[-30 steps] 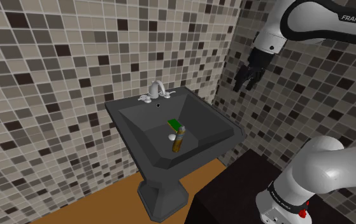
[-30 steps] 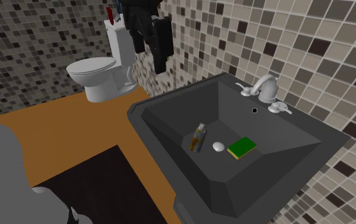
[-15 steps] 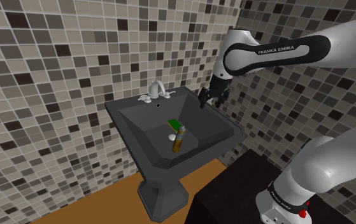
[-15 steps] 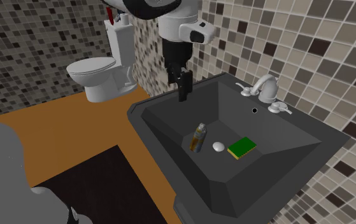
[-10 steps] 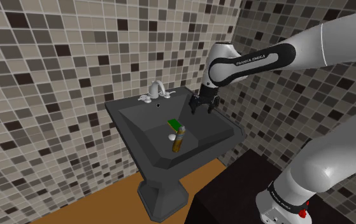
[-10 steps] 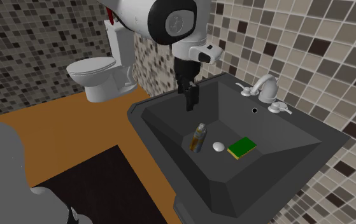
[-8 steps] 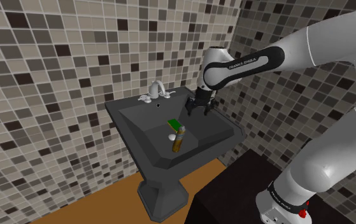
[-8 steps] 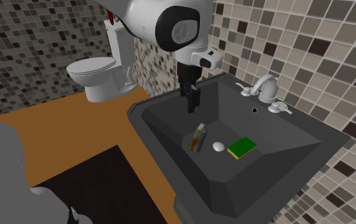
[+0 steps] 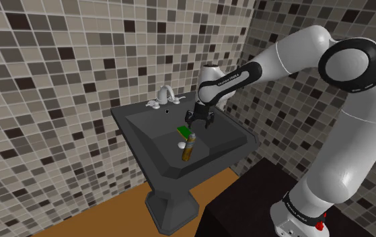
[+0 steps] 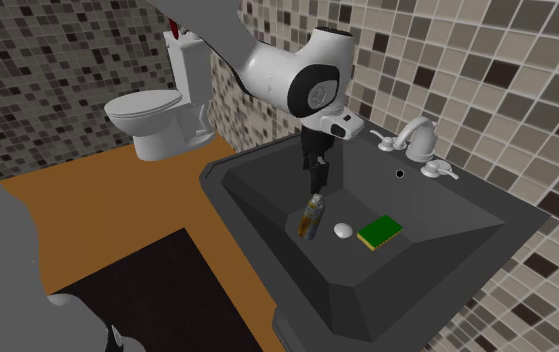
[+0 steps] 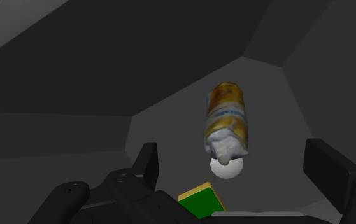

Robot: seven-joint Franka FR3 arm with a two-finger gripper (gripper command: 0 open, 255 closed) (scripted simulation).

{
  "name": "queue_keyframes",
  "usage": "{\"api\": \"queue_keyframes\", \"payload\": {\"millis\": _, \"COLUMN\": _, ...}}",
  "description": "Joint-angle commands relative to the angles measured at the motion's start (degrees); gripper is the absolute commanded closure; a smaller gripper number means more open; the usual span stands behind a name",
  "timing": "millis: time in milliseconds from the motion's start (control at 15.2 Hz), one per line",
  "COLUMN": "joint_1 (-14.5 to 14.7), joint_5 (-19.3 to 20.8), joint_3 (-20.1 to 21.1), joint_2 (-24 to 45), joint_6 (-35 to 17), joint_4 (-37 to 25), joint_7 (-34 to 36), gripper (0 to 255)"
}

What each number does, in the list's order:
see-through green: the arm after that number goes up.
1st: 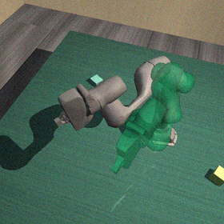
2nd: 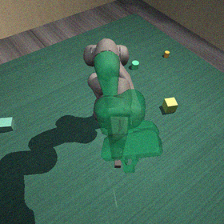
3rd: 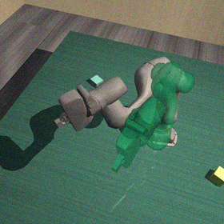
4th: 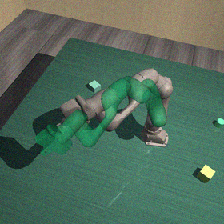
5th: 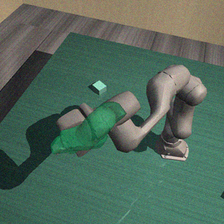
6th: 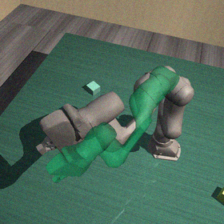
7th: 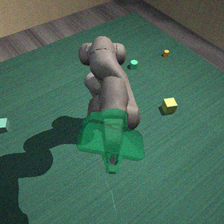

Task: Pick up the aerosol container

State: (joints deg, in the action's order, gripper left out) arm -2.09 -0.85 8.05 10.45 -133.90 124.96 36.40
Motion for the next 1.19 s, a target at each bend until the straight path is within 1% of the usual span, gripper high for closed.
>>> {"api": "queue_keyframes", "payload": {"millis": 0, "joint_1": 0.37, "joint_5": 0.99, "joint_3": -0.45, "joint_2": 4.61, "joint_6": -1.62, "joint_4": -2.4, "joint_7": 2.51, "gripper": 0}}
{"api": "queue_keyframes", "payload": {"millis": 198, "joint_1": 1.01, "joint_5": 2.08, "joint_3": -1.44, "joint_2": 11.43, "joint_6": -2.82, "joint_4": -7.12, "joint_7": 5.64, "gripper": 0}}
{"api": "queue_keyframes", "payload": {"millis": 726, "joint_1": 1.4, "joint_5": 2.72, "joint_3": -1.94, "joint_2": 16.36, "joint_6": -7.4, "joint_4": -7.4, "joint_7": 6.11, "gripper": 0}}
{"api": "queue_keyframes", "payload": {"millis": 858, "joint_1": 1.4, "joint_5": 2.72, "joint_3": -1.94, "joint_2": 16.36, "joint_6": -7.4, "joint_4": -7.4, "joint_7": 6.11, "gripper": 0}}
{"api": "queue_keyframes", "payload": {"millis": 924, "joint_1": 1.4, "joint_5": 2.71, "joint_3": -1.93, "joint_2": 16.3, "joint_6": -7.4, "joint_4": -7.35, "joint_7": 6.12, "gripper": 255}}
{"api": "queue_keyframes", "payload": {"millis": 1122, "joint_1": 1.39, "joint_5": 2.71, "joint_3": -1.93, "joint_2": 16.28, "joint_6": -7.42, "joint_4": -7.3, "joint_7": 6.1, "gripper": 255}}
